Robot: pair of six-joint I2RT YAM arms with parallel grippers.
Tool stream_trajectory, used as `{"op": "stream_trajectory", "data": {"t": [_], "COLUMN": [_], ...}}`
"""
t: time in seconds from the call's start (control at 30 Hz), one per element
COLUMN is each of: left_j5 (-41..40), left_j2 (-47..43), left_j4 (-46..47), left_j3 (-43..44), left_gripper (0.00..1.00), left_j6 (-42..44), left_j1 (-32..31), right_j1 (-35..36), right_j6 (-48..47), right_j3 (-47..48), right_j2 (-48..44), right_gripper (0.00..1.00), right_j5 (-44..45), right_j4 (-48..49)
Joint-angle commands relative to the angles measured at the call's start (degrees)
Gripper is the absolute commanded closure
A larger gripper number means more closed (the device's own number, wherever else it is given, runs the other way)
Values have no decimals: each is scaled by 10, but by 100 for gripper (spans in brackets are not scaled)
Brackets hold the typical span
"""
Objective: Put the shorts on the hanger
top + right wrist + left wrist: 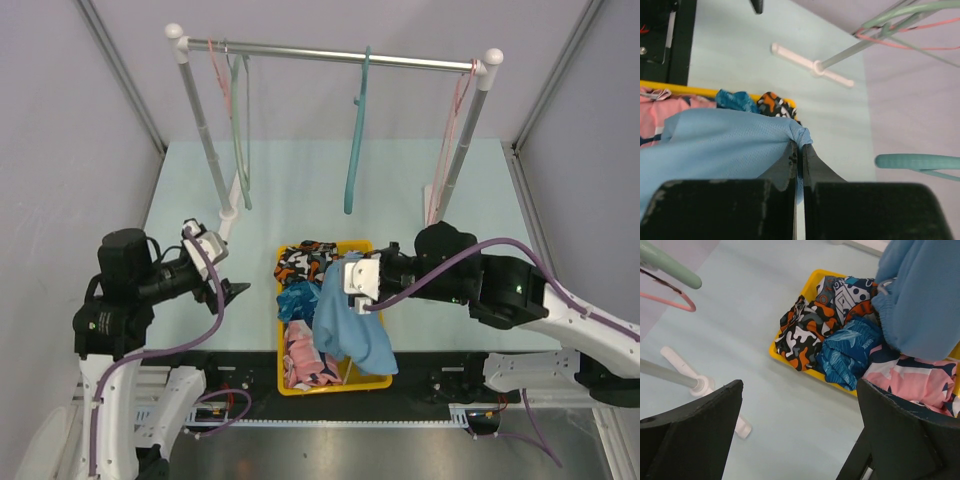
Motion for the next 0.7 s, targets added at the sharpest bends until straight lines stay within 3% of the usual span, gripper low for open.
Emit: {"op": "stream_trajectory", "data": {"t": [0.0, 0.23, 0.37, 0.53, 0.67], "left_j5": [59, 52, 25, -26, -61], "left_j2": [13, 8, 5, -19, 3], "left_j4": [-2, 23, 59, 197, 253], "left_j3": [20, -9, -48, -120, -147], "left_gripper": [0, 0, 0, 0, 2], "left_j6": [-7, -16, -33, -115, -152], "left_j1": [-12, -55, -136, -231, -278], "right_j1": [-2, -4, 5, 10, 11], "right_j6": [-29, -12, -17, -23, -27], "right_j3": [58, 87, 92, 97, 80], "right_j2": [6, 10, 11, 15, 14], "right_gripper": [100, 100, 100, 100, 100], "right_j5": [21, 11, 11, -13, -11], "right_j4": [100, 170, 212, 225, 235]}}
